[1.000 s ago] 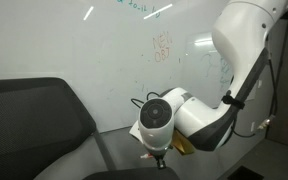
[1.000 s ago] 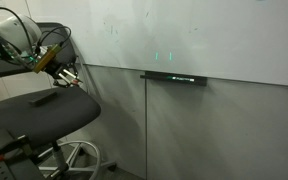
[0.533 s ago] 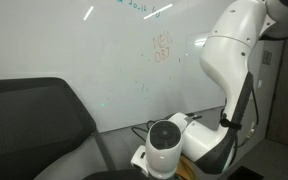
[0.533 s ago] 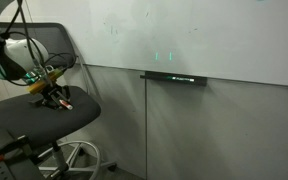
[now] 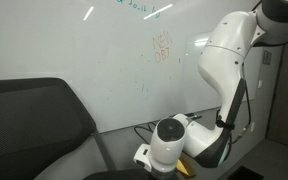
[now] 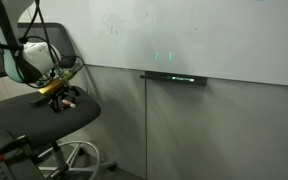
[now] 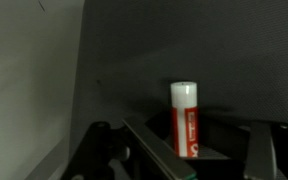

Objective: Use the marker on the chair to write on the board

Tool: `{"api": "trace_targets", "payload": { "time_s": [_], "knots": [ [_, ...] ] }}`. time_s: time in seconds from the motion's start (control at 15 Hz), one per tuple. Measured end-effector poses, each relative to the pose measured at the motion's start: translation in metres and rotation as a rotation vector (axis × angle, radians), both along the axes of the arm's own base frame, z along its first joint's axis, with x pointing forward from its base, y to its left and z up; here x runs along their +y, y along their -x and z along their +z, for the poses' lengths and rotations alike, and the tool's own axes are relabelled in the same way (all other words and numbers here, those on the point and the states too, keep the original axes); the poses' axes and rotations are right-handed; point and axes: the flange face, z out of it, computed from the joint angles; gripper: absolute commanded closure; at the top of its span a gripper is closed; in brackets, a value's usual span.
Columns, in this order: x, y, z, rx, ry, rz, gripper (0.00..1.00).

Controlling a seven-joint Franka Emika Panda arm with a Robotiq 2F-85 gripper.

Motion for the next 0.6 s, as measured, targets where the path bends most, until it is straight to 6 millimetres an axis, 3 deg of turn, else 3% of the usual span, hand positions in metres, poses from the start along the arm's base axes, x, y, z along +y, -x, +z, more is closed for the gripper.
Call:
{"api": "trace_targets", "payload": {
  "time_s": [0.07,0.2,0.6],
  "knots": [
    [-0.0020,-0.0048,-0.0008,0.007,-0.012,0.004,0.52],
    [-0.0041,-0.0081,0.0000,0.006,-0.014,-0.001,0.36],
    [-0.0038,-0.0078,0.0000,0.005,-0.014,-0.001,0.34]
  ]
}}
